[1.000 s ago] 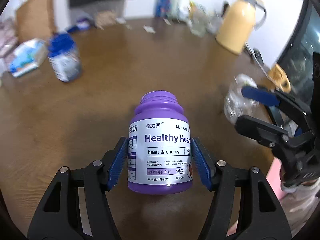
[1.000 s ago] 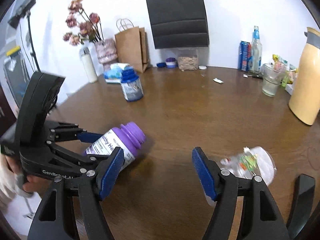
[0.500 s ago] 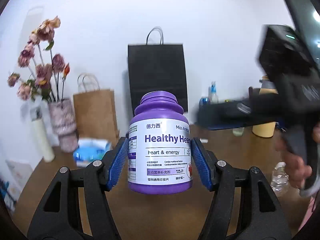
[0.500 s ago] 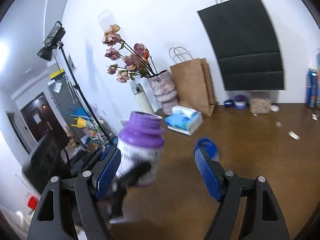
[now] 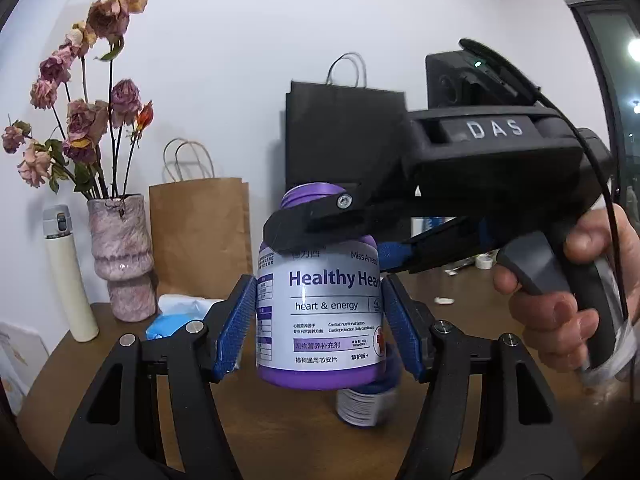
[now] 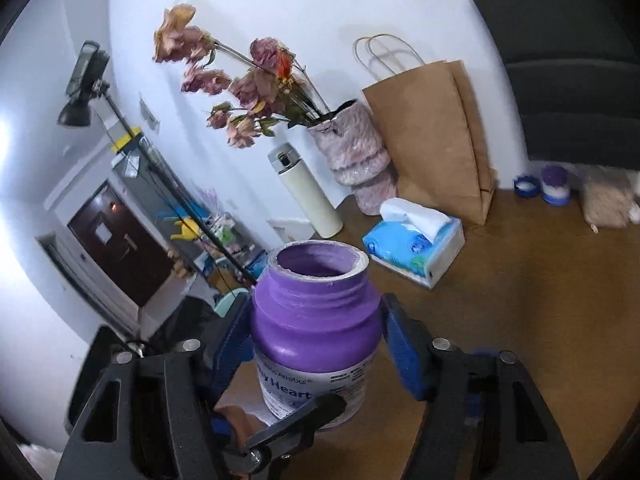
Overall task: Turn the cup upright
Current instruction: 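Lift the purple bottle with the right gripper and rotate it cap-up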
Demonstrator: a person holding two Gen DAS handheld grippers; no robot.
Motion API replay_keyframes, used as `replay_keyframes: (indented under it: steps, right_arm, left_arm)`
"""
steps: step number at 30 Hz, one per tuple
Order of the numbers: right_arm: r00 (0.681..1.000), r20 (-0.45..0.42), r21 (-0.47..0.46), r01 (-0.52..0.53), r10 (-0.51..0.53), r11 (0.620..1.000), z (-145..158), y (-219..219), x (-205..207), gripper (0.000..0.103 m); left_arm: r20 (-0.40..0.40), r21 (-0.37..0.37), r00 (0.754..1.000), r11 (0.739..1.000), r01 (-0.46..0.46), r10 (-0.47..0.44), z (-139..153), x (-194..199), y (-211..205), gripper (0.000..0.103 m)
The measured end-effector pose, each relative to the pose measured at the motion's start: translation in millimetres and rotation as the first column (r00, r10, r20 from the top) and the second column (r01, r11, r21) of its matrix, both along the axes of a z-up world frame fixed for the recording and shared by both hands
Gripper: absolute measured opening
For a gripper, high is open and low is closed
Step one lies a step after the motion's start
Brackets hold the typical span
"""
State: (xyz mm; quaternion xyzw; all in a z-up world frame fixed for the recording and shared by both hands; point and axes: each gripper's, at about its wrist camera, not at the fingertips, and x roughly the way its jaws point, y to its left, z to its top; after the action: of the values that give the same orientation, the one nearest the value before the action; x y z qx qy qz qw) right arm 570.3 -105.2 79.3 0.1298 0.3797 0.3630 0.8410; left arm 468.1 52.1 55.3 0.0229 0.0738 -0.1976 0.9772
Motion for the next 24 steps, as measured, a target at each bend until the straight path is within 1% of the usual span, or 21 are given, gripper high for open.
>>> replay_keyframes:
  steps: [1,2,3,5,6,7,8,9,10,11,12,14,16,18,20,22,24]
  right_arm:
    - [1.0,0.012,-0.017,0.003,-0.003,1.0,-2.6,2.2,4.0,0.068]
    - [0.999,0.031,-0.062,0.017,-0.015,0.998,-5.9,6.3,9.4,0.068]
    - [0.999,0.049,-0.1,0.027,-0.022,0.995,-8.4,9.8,13.3,0.068]
    - [0.993,0.122,-0.197,0.036,-0.012,0.98,-15.0,20.5,18.9,0.068]
    - [0.986,0.166,-0.237,0.04,-0.001,0.971,-17.5,26.1,19.4,0.068]
    - [0.97,0.241,-0.297,0.056,0.018,0.953,-20.2,34.6,17.6,0.068]
    - [0.954,0.297,-0.344,0.074,0.034,0.936,-22.4,41.7,15.1,0.068]
    - [0.935,0.35,-0.4,0.091,0.06,0.912,-25.8,50.5,12.3,0.068]
    - [0.923,0.379,-0.423,0.102,0.074,0.9,-28.4,54.0,11.7,0.068]
    - [0.903,0.42,-0.446,0.12,0.089,0.887,-31.2,58.4,9.6,0.068]
    - [0.894,0.439,-0.44,0.127,0.09,0.889,-32.1,59.0,9.2,0.068]
    - [0.881,0.465,-0.424,0.132,0.09,0.896,-33.7,58.4,9.5,0.068]
    - [0.875,0.475,-0.393,0.118,0.092,0.912,-35.2,57.5,15.5,0.068]
    - [0.889,0.451,-0.37,0.097,0.087,0.924,-43.6,52.4,22.7,0.068]
    - [0.907,0.414,-0.368,0.091,0.075,0.925,-54.3,48.4,28.8,0.068]
    - [0.92,0.385,-0.378,0.092,0.067,0.921,-61.8,41.4,27.6,0.068]
    - [0.929,0.368,-0.406,0.124,0.038,0.905,-64.4,33.2,20.0,0.068]
  left_arm:
    - [-0.027,0.003,1.0,1.0,0.007,-0.007,-1.2,10.9,1.7,0.061]
    - [-0.055,0.012,0.998,1.0,0.006,-0.006,-2.8,21.2,3.0,0.067]
    - [-0.076,0.01,0.997,1.0,0.011,-0.01,-4.7,29.0,5.0,0.068]
    - [-0.114,-0.027,0.993,0.999,0.039,-0.041,-9.0,45.4,13.2,0.067]
    - [-0.152,-0.067,0.986,0.996,0.058,-0.067,-12.2,56.5,19.2,0.065]
    - [-0.176,-0.103,0.98,0.992,0.074,-0.091,-15.3,63.6,23.8,0.06]
    - [-0.193,-0.141,0.975,0.987,0.082,-0.108,-18.5,68.4,27.0,0.059]
    - [-0.2,-0.15,0.974,0.986,0.078,-0.108,-20.3,71.1,28.3,0.059]
    - [-0.197,-0.151,0.975,0.986,0.074,-0.103,-21.2,71.9,29.3,0.059]
    - [-0.193,-0.151,0.976,0.986,0.069,-0.098,-21.9,72.5,30.5,0.058]
    - [-0.176,-0.145,0.981,0.988,0.059,-0.084,-22.3,70.2,30.7,0.058]
    - [-0.168,-0.141,0.984,0.989,0.036,-0.06,-21.6,70.0,30.8,0.058]
    - [-0.168,-0.132,0.985,0.991,0.008,-0.031,-23.6,69.6,30.1,0.058]
    - [-0.207,-0.124,0.978,0.992,-0.002,-0.024,-29.0,76.0,28.4,0.058]
    - [-0.248,-0.124,0.968,0.992,0.001,-0.032,-36.5,84.8,24.9,0.058]
    - [-0.276,-0.134,0.96,0.991,0.01,-0.047,-40.6,86.2,19.6,0.058]
    - [-0.305,-0.124,0.949,0.991,0.046,-0.082,-44.7,80.9,3.8,0.057]
